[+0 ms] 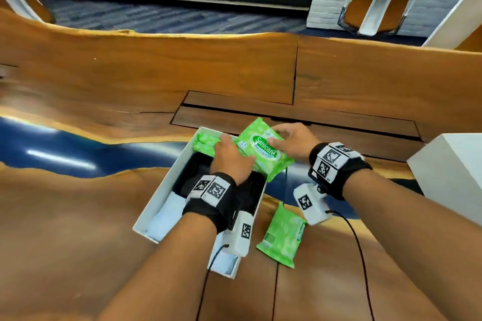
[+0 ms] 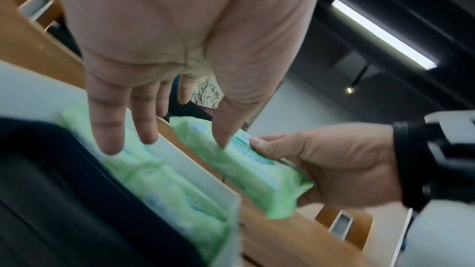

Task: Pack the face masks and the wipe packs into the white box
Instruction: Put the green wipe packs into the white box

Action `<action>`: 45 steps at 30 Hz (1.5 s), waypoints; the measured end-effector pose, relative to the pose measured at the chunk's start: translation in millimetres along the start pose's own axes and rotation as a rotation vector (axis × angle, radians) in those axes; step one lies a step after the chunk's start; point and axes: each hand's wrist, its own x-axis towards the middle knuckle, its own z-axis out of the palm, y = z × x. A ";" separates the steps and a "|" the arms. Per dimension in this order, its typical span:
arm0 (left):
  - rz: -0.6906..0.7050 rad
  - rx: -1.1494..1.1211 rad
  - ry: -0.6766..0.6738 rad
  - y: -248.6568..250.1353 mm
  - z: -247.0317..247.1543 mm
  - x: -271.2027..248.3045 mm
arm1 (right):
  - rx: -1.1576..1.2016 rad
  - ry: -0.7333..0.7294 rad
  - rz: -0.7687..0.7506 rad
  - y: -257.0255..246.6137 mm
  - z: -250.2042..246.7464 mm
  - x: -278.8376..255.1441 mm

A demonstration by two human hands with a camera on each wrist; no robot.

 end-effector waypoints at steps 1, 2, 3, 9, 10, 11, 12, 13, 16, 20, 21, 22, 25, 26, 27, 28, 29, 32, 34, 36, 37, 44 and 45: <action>0.046 0.087 0.054 -7.1 -8.0 5.2 | -0.030 -0.034 -0.011 -4.5 6.3 7.7; 0.097 0.169 0.080 -13.5 -14.6 9.9 | -0.051 -0.067 -0.018 -7.8 12.5 15.3; 0.154 0.246 0.070 -19.9 -18.9 15.3 | -0.065 -0.093 -0.021 -9.4 18.6 22.1; 0.330 0.606 -0.181 -44.0 -13.9 40.3 | -0.211 -0.021 0.009 2.8 49.7 40.2; 0.341 0.600 -0.175 -45.9 -11.8 43.3 | -0.288 0.047 -0.002 6.1 54.1 38.4; 0.353 0.597 -0.171 -47.8 -9.6 45.6 | -0.371 0.114 -0.023 8.7 57.9 35.2; 0.360 0.603 -0.172 -49.3 -7.7 47.1 | -0.423 0.172 -0.043 10.9 60.3 32.3; 0.365 0.610 -0.179 -51.0 -6.1 48.6 | -0.437 0.217 -0.058 13.1 61.7 30.6; 0.389 0.616 -0.203 -53.7 -2.5 51.8 | -0.362 0.239 -0.028 22.4 60.1 33.0; 0.428 0.613 -0.204 -46.4 0.7 58.7 | -0.216 0.152 0.113 26.8 58.0 39.4; 0.433 0.617 -0.213 -43.4 1.1 61.5 | -0.202 0.154 0.120 26.8 56.3 41.9; 0.435 0.620 -0.220 -40.1 0.9 64.4 | -0.203 0.165 0.121 26.6 53.5 44.8; 0.434 0.644 -0.232 -29.6 0.8 71.7 | -0.194 0.188 0.135 24.2 45.0 51.1; 0.433 0.678 -0.235 -27.9 1.4 72.9 | -0.193 0.182 0.135 23.2 44.0 52.3; 0.437 0.734 -0.236 -26.9 2.3 73.8 | -0.205 0.171 0.133 21.4 43.4 52.5; 0.452 0.807 -0.233 -26.5 3.8 74.7 | -0.232 0.140 0.127 19.9 42.7 51.4; 0.473 0.879 -0.229 -26.1 4.9 75.7 | -0.271 0.086 0.116 18.9 41.8 49.3; 0.500 0.992 -0.236 -23.5 6.8 83.1 | -0.439 -0.205 0.075 17.2 36.5 37.2; 0.507 1.003 -0.211 -20.4 7.8 86.8 | -0.570 -0.311 0.073 16.7 35.8 32.6; 0.525 1.039 -0.176 -17.8 11.2 88.3 | -0.645 -0.290 0.079 21.2 38.0 35.4; 0.545 1.079 -0.154 -16.3 13.4 89.0 | -0.671 -0.270 0.080 23.5 38.3 38.0; 0.643 1.173 -0.209 -20.8 16.1 100.0 | -0.777 -0.273 0.014 28.0 39.4 30.8; 0.629 1.162 -0.238 -22.0 16.5 100.5 | -0.809 -0.274 0.000 27.7 40.8 28.2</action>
